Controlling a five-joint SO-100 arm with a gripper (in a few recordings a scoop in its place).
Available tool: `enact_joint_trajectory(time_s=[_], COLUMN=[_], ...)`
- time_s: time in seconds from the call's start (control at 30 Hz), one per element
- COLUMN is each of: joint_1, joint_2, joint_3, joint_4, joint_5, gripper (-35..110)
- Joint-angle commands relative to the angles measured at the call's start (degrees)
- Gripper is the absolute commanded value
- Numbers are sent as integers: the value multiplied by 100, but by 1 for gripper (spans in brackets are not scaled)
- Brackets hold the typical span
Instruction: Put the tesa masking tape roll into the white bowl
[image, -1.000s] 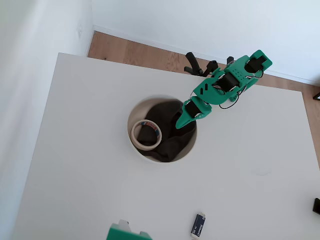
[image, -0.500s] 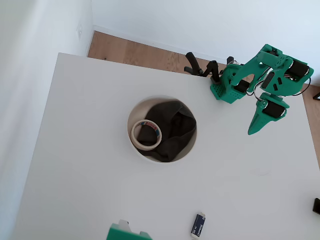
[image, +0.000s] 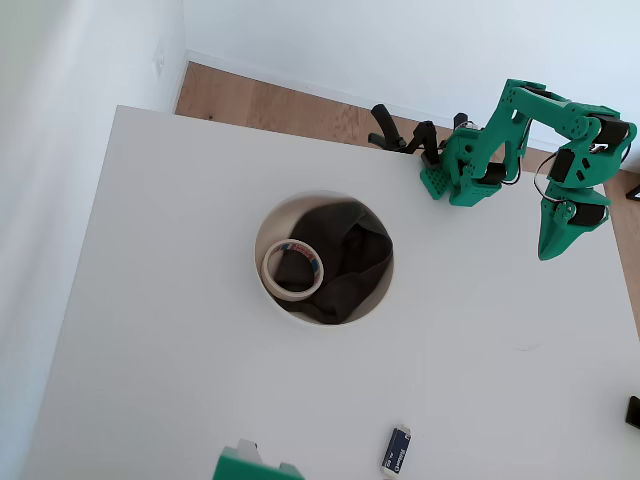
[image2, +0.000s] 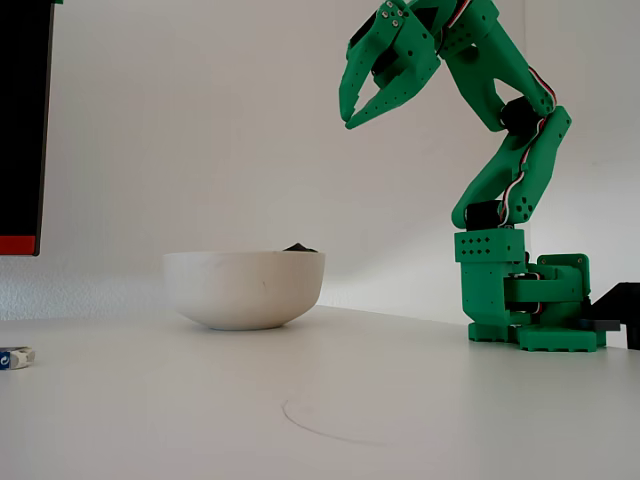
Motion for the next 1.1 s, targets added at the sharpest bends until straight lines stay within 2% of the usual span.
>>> enact_joint_trajectory(time_s=[0.0,0.53,0.83,1.07], joint_1=[-149,-9,185,272], joint_2=[606,2355,3858,5625], joint_3=[615,4166,5353,6135], joint_4=[-299,-1854,-1811,-1090], joint_5=[97,26,18,-53], gripper=[-8,-8,-8,-8])
